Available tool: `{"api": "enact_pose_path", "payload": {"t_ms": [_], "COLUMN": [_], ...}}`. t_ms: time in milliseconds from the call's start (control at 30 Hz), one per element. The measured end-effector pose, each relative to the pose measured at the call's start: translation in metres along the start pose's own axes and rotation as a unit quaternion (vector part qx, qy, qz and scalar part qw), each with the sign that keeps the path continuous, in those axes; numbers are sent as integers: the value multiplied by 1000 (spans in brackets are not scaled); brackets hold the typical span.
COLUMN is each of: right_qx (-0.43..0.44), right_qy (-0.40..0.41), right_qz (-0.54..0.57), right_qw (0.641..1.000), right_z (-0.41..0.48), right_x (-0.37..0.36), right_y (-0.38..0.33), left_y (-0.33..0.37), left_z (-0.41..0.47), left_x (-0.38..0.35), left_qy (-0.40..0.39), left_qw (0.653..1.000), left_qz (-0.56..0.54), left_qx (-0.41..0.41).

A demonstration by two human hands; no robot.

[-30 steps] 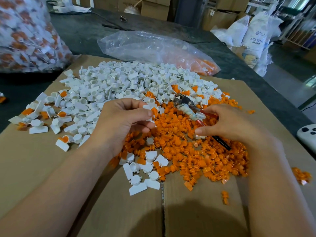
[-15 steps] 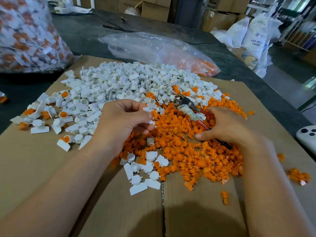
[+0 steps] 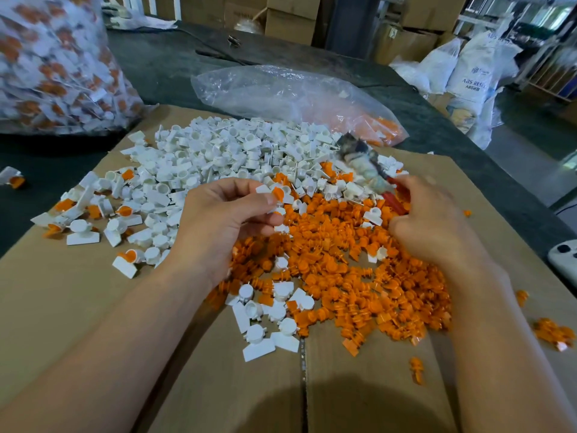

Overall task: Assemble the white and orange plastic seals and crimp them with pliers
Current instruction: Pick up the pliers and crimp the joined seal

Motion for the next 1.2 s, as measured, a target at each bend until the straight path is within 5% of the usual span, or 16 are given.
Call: {"api": "enact_pose_path", "payload": {"t_ms": [167,667,1200], "right_qx": [70,192,196], "right_qy": [127,-20,-46], "right_qz": [-4,69,63], "right_qw": [989,979,977], "right_z": [-11,-27,-30], "right_x": [10,-20,-24], "right_y": [-20,-55,-57], "left_y": [1,6,8], "left_z": [0,-2,-4], "left_x": [-1,3,2], "left_qy": [2,59,61], "left_qw": [1000,990,988], "left_qz": [4,14,15], "left_qx": [-31,-124,-144]}}
Point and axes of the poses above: each hand's wrist, its own z-axis towards the middle knuckle, its own x-axis out of the back of the hand, y = z × x, the point moved 3 cm from there along z, towards the middle knuckle, and after that the axes turned 1 degree about -x, right-handed, at the moved point
